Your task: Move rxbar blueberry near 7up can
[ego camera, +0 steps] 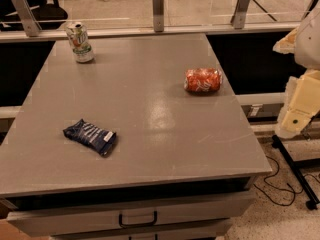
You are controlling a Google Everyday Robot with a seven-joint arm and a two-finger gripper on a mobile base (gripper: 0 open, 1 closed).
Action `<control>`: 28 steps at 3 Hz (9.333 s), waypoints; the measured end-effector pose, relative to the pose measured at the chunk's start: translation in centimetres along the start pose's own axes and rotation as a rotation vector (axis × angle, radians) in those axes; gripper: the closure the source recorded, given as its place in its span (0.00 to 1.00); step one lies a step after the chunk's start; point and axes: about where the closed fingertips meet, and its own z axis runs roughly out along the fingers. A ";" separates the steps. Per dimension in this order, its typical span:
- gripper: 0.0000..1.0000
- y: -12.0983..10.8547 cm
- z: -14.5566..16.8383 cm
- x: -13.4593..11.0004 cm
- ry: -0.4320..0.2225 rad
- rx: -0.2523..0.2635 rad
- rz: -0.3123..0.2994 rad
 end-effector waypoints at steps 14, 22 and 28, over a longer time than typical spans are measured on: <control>0.87 9.7 20.6 -34.2 -0.455 -0.227 0.121; 1.00 -12.4 13.7 -37.4 -0.615 0.116 -0.132; 0.35 -17.8 25.3 -41.2 -0.556 -0.014 -0.091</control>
Offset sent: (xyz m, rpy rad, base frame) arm 0.0187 0.1416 -0.0538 0.1884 0.0395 0.1543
